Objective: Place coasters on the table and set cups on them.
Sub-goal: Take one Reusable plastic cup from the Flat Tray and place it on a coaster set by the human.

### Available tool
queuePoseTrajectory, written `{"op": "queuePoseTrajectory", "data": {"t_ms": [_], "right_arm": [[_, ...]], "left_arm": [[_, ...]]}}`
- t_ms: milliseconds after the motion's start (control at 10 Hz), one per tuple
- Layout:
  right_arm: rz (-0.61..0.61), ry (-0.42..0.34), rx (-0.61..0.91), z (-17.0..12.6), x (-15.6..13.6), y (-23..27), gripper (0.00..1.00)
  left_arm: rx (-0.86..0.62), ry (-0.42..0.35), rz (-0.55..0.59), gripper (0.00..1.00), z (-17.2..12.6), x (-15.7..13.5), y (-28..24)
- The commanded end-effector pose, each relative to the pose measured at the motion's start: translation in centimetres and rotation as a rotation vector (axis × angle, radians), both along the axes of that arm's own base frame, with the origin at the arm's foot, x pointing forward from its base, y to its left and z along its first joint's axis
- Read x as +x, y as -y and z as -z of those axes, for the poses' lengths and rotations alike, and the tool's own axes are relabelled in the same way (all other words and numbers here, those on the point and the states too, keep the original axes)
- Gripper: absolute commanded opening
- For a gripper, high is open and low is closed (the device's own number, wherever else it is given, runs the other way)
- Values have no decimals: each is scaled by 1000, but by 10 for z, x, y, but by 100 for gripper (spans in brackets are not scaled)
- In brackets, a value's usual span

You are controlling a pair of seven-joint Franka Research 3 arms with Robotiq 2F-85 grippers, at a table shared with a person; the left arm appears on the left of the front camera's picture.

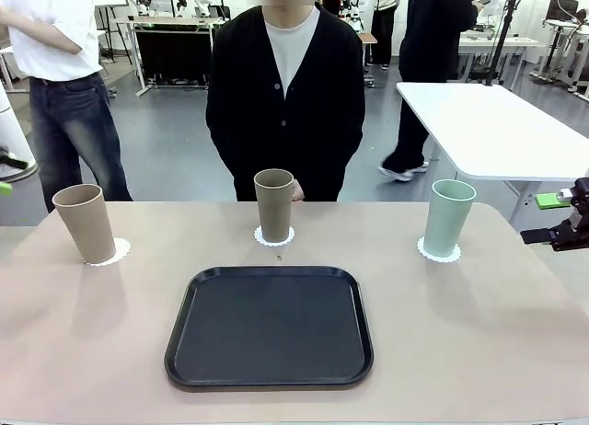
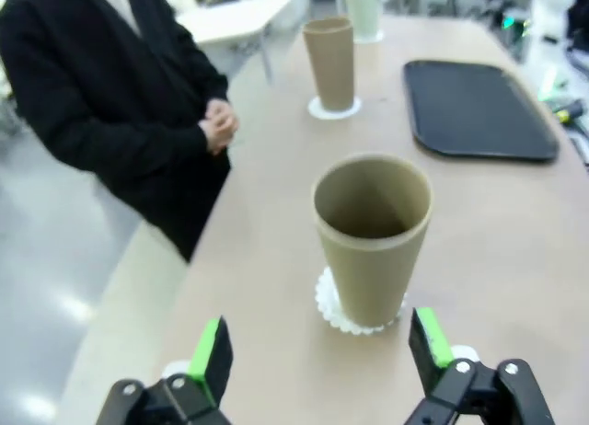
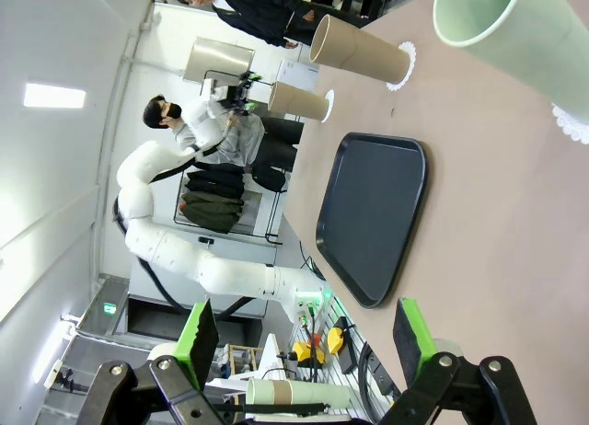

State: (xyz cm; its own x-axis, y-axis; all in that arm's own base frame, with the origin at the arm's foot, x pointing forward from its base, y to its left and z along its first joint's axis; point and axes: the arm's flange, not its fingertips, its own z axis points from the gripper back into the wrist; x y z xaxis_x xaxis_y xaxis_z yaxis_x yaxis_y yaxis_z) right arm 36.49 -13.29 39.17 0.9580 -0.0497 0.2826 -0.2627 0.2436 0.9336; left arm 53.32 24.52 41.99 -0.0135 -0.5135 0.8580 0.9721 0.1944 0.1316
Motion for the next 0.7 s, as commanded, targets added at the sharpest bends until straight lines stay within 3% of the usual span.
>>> {"op": "queuePoseTrajectory", "data": {"t_ms": [0,300,500,600], "right_arm": [[-1,1,-2,0,1,-1,100],[-1,1,-2,0,1,-1,100],[-1,1,-2,0,1,-1,100],[-1,1,-2,0,1,-1,100]], "left_arm": [[177,-53,-37,100,-36,-41,45],[433,-127,-93,100,-80,-80,92],[580,-199,-131,100,-96,-96,128],[669,-222,-205,100,-97,-104,148]]}}
